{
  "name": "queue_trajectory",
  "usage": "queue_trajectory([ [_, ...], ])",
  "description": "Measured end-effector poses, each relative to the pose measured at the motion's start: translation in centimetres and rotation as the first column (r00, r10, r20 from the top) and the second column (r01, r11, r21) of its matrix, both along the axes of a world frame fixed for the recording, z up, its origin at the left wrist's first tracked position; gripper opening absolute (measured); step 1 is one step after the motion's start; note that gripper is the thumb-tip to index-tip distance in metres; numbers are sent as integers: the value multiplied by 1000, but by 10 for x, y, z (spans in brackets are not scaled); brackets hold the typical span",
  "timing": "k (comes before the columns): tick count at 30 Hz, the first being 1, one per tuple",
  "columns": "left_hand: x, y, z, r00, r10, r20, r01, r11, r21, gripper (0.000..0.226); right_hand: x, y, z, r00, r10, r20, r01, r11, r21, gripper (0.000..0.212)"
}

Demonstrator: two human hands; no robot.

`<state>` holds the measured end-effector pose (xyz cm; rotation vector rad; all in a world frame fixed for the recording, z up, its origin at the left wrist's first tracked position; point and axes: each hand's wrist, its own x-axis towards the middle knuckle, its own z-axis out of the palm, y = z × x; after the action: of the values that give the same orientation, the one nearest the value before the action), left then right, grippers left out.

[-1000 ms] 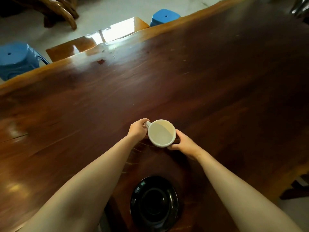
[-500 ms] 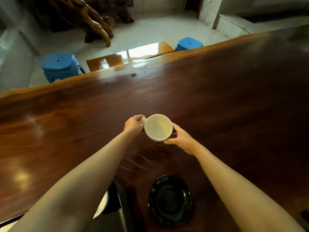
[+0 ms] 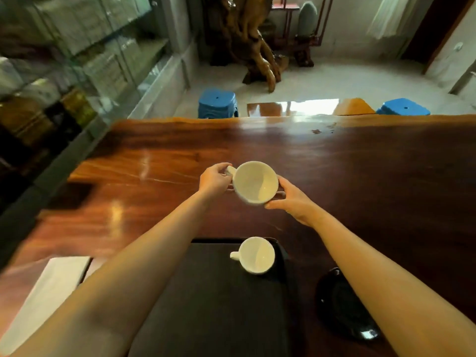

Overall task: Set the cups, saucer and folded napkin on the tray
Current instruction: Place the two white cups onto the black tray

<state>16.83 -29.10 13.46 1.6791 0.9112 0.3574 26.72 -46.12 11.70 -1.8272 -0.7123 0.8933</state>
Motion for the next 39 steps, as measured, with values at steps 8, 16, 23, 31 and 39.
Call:
queue_trajectory([
  [8,-137,69,-41,966,251,-69,-254,966,-41,35,-101,94,-26,975,211,-66,-216,974,-69,82],
  [16,-194,84,-113,941,269,-206,-293,952,-95,34,-156,114,-79,949,205,-239,-246,956,-158,83],
  [23,-203,69,-157,941,213,-262,-263,948,-176,38,-164,104,-114,946,154,-286,-224,947,-230,85],
  [31,-210,59,-164,925,276,-260,-341,905,-255,39,-169,103,-132,942,155,-296,-233,941,-247,85],
  [39,-210,57,-162,930,309,-198,-361,863,-352,40,-169,102,-139,946,113,-303,-186,956,-226,87],
])
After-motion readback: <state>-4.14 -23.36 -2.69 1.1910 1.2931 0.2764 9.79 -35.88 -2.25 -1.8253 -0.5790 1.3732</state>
